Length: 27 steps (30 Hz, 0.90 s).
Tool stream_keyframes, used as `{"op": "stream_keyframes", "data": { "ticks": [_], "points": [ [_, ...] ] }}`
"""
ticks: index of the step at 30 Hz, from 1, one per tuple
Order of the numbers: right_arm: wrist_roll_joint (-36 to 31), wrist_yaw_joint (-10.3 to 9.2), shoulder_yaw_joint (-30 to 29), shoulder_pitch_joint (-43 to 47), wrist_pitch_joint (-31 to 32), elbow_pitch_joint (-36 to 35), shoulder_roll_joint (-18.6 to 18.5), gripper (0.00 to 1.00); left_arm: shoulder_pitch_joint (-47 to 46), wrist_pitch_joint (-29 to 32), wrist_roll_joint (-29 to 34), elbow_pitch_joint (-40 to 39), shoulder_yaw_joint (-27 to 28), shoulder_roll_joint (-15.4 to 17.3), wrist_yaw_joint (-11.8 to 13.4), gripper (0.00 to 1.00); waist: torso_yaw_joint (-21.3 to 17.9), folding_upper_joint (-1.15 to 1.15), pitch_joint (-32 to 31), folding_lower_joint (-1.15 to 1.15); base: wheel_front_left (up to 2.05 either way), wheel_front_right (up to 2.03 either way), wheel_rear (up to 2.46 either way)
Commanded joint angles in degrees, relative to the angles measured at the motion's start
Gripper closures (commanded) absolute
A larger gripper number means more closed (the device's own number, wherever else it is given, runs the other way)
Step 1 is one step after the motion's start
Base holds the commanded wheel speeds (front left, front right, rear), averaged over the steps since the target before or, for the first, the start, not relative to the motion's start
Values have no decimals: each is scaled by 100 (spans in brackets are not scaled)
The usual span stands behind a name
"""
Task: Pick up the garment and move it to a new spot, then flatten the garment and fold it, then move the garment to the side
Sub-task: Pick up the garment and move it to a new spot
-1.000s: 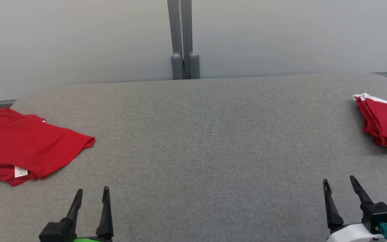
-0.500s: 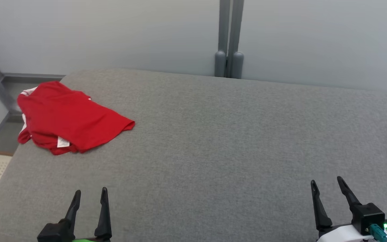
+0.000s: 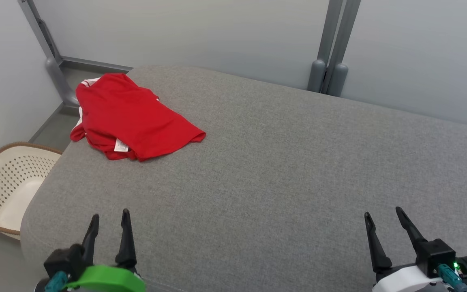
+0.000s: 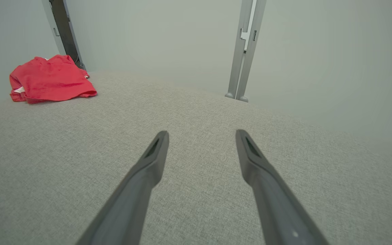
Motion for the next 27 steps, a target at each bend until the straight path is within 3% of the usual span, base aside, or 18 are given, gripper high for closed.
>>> {"op": "stream_keyframes", "data": {
  "ticks": [1, 9, 14, 22, 26, 27],
  "points": [
    [-39, -11, -13, -105, -15, -43, -97, 0, -437, -1, -144, 185, -48, 17, -5, 0, -159, 0, 427, 0, 0, 0, 0],
    [-51, -11, 86, -1066, -15, -246, -677, 0, -2802, 460, -595, 1577, -249, 23, -79, 0, -661, 0, 2341, 0, 0, 0, 0],
    [-34, -11, 90, -1517, -15, -321, -874, 0, -4102, 875, -618, 2672, -180, 228, 19, 0, -948, 0, 3234, 0, 0, 0, 0],
    [29, -11, 176, -1768, -15, -391, -1012, 0, -5212, 1089, -716, 4165, 20, 627, 307, 0, -1281, 0, 3614, 0, 0, 0, 0],
    [78, -11, 144, -1753, -14, -376, -1056, 0, -5386, 1057, -762, 4712, 54, 717, 298, 0, -1328, 0, 3513, 0, 0, 0, 0],
    [88, -11, 131, -1737, -14, -363, -1055, 0, -5410, 1050, -764, 4825, 56, 733, 288, 23, -1327, 0, 3474, 0, 0, 0, 0]
  ]
}}
